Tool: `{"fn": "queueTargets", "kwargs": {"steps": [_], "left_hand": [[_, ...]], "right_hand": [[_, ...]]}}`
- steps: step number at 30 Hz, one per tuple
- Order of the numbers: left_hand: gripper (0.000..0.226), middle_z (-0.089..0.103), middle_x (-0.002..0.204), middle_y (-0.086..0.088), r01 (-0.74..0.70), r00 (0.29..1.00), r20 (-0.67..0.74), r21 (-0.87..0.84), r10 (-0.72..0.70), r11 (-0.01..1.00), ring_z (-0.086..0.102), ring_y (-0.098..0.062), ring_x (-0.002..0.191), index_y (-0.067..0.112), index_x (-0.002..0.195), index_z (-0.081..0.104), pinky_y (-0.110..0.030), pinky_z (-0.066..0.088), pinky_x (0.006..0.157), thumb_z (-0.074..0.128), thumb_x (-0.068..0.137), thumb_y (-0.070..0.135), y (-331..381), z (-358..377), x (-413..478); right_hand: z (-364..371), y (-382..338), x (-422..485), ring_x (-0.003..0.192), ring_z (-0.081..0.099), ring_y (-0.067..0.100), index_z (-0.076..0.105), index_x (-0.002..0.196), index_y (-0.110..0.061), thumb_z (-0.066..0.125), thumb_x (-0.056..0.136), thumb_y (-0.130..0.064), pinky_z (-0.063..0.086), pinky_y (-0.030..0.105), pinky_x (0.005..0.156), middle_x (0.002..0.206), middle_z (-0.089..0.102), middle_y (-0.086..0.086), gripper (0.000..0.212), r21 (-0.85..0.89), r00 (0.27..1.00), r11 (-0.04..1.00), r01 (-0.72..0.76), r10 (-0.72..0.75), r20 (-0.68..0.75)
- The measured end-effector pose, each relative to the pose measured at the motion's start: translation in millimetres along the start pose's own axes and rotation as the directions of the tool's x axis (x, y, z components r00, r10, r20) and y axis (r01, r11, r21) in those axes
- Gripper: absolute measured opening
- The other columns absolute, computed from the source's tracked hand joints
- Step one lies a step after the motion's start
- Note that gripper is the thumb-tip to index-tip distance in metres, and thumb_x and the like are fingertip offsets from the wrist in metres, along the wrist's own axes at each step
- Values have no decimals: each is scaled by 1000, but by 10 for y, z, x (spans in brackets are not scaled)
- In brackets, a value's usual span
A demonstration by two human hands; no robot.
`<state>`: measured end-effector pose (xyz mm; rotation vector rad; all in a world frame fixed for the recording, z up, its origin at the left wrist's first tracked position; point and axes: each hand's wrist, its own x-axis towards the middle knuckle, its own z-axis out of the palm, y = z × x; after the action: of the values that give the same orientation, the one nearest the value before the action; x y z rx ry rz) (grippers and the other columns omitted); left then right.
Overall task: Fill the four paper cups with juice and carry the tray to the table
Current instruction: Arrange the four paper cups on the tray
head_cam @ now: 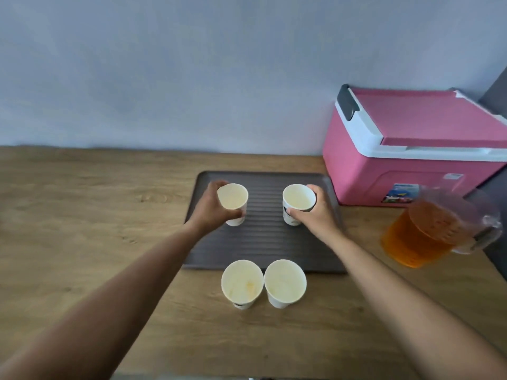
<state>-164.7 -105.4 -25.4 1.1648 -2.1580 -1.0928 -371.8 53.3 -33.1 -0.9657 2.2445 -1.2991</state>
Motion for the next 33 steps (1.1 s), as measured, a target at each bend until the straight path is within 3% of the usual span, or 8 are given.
{"fn": "queueTargets", "kwargs": {"steps": [2,7,14,21,26,27,30,33], "left_hand": [[82,54,122,1,4,1000,-4,-10,-4,1000,53,-16,108,18,129,46,-24,39,87,90,61,29,53,80,247],[85,53,127,-1,12,1000,8,-4,-12,1000,53,-19,113,20,130,44,-30,43,94,91,59,28,61,183,673],[84,52,130,-1,34,999,20,10,-34,999,51,-19,114,22,130,43,-28,41,92,90,60,27,-70,306,875],[100,48,138,-3,40,999,12,-11,-40,999,48,-22,124,25,142,33,-36,40,106,90,59,25,-108,331,895],[110,40,140,-7,30,998,-49,-51,-32,998,48,-19,122,30,146,25,-36,38,108,91,59,23,-73,233,696],[107,39,140,-7,21,996,-81,-60,-26,998,49,-18,121,29,146,26,-37,40,107,91,61,24,-68,199,609],[83,47,134,0,-24,990,-144,-162,1,987,53,-15,113,32,135,40,-37,47,100,86,66,35,-114,51,276],[61,62,118,-2,-2,1000,-10,-420,-2,908,60,-14,107,31,121,54,-21,52,86,77,67,47,-118,-177,-183]], "right_hand": [[23,-69,216,102,50,14,49,134,-5,84,74,-8,31,-9,67,119,56,4,70,-24,1000,999,27,-27,3],[91,-63,611,101,50,12,49,137,-6,83,75,-15,31,-8,67,118,57,3,71,-58,997,997,53,-49,67],[233,100,788,112,55,15,43,137,-17,85,71,-13,42,22,95,121,55,-3,77,20,995,1000,5,-7,102],[235,172,785,117,52,13,37,141,-22,85,71,-13,43,33,107,127,52,-5,86,43,991,999,-8,3,134],[83,121,622,123,46,8,20,156,-15,88,70,-18,26,-7,89,132,43,-6,110,8,997,999,40,-41,63],[41,112,549,124,45,7,20,157,-15,88,69,-23,25,-5,92,134,43,-5,111,11,998,998,55,-55,34],[-76,113,272,121,53,16,24,156,-22,86,70,-28,43,30,105,142,49,6,106,119,999,992,45,-45,2],[-250,90,-144,117,59,22,34,150,-27,86,65,-43,50,38,102,134,57,10,100,248,993,969,-7,-22,116]]}}
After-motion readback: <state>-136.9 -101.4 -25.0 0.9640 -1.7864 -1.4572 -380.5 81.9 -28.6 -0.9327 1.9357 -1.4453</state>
